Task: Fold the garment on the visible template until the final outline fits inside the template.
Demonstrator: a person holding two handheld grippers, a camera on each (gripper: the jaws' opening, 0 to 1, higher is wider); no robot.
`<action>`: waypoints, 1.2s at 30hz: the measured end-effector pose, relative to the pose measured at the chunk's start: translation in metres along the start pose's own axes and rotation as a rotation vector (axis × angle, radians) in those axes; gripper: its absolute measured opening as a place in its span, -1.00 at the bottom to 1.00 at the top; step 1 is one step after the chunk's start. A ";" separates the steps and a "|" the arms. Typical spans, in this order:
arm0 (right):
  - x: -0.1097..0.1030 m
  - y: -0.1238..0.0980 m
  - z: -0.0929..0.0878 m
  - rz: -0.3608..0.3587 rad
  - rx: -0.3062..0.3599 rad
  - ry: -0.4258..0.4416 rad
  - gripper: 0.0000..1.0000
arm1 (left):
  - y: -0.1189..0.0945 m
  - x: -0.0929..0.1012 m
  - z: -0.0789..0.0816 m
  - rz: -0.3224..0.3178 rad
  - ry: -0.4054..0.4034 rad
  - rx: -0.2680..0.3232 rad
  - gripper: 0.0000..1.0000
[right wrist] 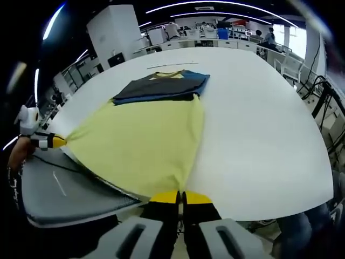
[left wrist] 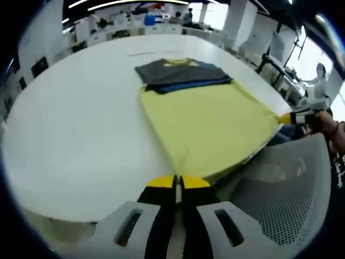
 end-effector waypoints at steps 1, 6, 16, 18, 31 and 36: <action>0.000 -0.001 -0.001 0.001 0.000 0.000 -1.00 | 0.000 0.000 -0.001 -0.003 0.005 -0.004 -1.00; -0.003 -0.006 -0.005 0.005 -0.003 0.000 -1.00 | -0.007 0.003 -0.005 -0.017 0.023 -0.013 -1.00; -0.007 -0.024 0.000 0.005 0.018 -0.005 -1.00 | -0.030 0.010 0.001 -0.031 0.029 0.009 -1.00; -0.008 -0.029 0.000 0.002 0.016 -0.005 -1.00 | -0.035 0.012 0.001 -0.032 0.031 0.013 -1.00; -0.008 -0.051 0.016 -0.014 0.062 -0.009 -1.00 | -0.056 0.018 0.013 -0.035 0.025 0.056 -1.00; -0.006 -0.057 0.031 -0.017 0.098 -0.027 -1.00 | -0.060 0.019 0.027 -0.036 0.037 0.080 -1.00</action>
Point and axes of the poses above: the point that each gripper's makers call its tool centre point, and the gripper's own axes: y roughly forward along the fingers, x roughly to its right, z roughly out of its top, the point moved 7 cm from there along -y, roughly backward along the fingers, and after that the axes turned 5 degrees about -y, right-handed, at the moved point
